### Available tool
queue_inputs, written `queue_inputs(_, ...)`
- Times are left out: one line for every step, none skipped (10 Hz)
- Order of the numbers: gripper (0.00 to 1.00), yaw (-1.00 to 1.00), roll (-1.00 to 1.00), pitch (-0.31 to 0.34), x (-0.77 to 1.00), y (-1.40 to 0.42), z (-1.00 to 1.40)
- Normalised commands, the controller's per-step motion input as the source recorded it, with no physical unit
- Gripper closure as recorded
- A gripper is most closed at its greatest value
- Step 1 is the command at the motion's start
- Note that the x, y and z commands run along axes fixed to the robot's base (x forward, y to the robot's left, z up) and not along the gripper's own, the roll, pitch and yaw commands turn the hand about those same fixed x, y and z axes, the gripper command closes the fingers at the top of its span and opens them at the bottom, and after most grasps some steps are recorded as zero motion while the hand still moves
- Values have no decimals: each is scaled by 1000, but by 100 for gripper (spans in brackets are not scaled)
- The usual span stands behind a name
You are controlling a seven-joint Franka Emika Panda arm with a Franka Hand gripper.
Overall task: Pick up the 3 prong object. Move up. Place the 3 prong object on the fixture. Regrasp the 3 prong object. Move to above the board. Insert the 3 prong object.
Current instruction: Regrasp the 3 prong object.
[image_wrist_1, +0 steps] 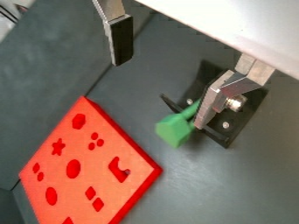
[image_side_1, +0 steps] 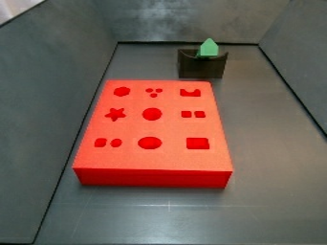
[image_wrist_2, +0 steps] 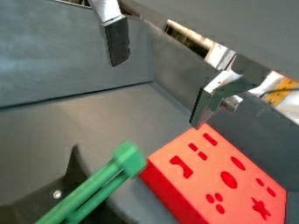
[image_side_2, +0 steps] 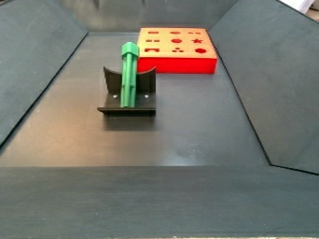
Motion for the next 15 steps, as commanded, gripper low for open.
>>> queue_inputs(0,31,1000,14,-43,-657,246)
queue_inputs(0,32,1000,12,-33,-523,162)
queue_inputs(0,33,1000,7,-29,-168,80)
queue_inputs(0,34,1000,3,-30,-48,55)
queue_inputs(0,34,1000,-1,-18,-44,27)
queue_inputs(0,35,1000,-3,-11,-47,16)
queue_inputs(0,37,1000,-6,-5,-33,18)
queue_inputs(0,37,1000,-6,-2,-18,15)
queue_inputs(0,39,1000,-1,-5,-21,11)
queue_inputs(0,40,1000,2,-3,-14,10)
queue_inputs(0,42,1000,10,16,-22,-2)
queue_inputs(0,44,1000,16,23,-24,-5)
queue_inputs(0,46,1000,28,37,-23,-4)
queue_inputs(0,50,1000,39,50,-30,-3)
queue_inputs(0,56,1000,61,66,-31,-5)
